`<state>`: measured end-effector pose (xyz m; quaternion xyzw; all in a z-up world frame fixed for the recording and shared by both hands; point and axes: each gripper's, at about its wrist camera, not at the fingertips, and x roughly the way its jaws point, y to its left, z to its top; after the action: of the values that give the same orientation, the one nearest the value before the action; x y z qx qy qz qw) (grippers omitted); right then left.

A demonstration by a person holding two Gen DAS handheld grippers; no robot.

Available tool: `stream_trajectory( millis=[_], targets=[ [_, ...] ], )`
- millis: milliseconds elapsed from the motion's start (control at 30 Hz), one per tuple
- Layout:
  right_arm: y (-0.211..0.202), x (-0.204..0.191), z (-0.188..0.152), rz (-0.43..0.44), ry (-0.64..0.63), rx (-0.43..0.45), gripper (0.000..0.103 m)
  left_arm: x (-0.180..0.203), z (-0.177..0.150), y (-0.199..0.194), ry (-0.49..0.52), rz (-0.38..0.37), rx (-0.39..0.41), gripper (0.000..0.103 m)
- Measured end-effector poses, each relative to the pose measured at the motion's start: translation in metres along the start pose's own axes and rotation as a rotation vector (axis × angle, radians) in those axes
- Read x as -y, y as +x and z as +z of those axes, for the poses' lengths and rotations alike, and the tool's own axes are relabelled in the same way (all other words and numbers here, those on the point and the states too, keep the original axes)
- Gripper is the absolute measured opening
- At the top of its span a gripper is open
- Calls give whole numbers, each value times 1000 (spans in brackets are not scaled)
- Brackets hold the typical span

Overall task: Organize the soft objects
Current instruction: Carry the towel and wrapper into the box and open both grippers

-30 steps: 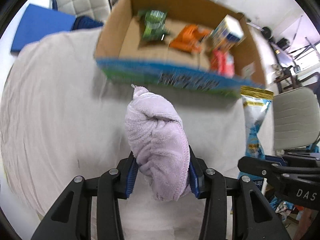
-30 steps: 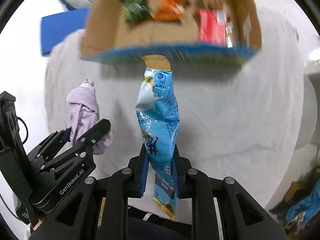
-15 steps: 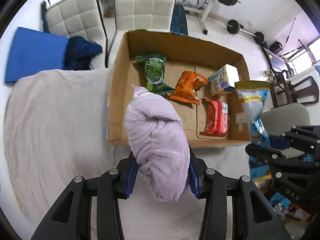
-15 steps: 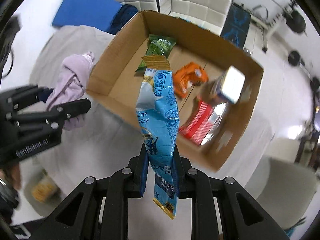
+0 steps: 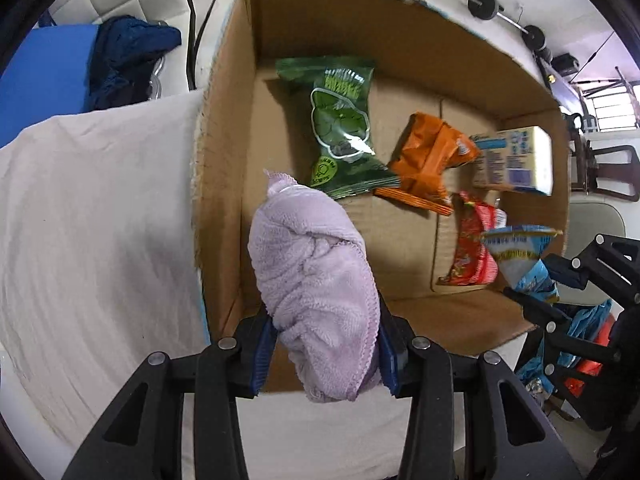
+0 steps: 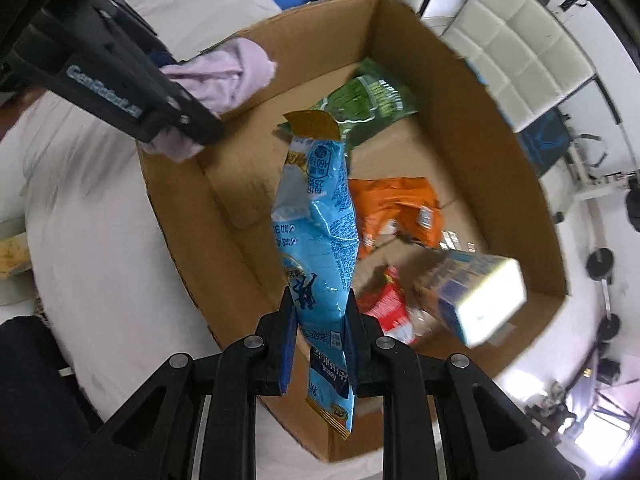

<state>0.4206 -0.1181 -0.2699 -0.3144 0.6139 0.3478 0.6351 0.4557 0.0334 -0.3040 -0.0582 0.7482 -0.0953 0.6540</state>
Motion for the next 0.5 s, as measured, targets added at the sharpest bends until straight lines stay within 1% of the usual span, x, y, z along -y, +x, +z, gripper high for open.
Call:
stream_trajectory(
  millis=[167, 233, 300, 367, 400, 433, 467, 500],
  targets=[
    [16, -3, 11, 63, -44, -9, 22, -3, 10, 16, 3, -1, -40, 40],
    [22, -6, 15, 71, -65, -26, 22, -5, 13, 21, -1, -3, -52, 41],
    [29, -7, 18, 85, -77, -49, 23, -9, 15, 26, -20, -9, -84, 42],
    [41, -6, 22, 107, -59, -90, 25, -12, 17, 29, -49, -19, -104, 43],
    [46, -5, 23, 116, -55, -103, 34, -13, 18, 29, -52, -22, -103, 44],
    [48, -4, 23, 116, -47, -106, 50, -12, 18, 28, -50, -21, -98, 45],
    [49, -3, 23, 122, -33, -108, 57, -10, 17, 27, -45, -17, -91, 48],
    [51, -1, 23, 143, -14, -108, 67, -9, 17, 25, -37, -11, -85, 49]
  ],
)
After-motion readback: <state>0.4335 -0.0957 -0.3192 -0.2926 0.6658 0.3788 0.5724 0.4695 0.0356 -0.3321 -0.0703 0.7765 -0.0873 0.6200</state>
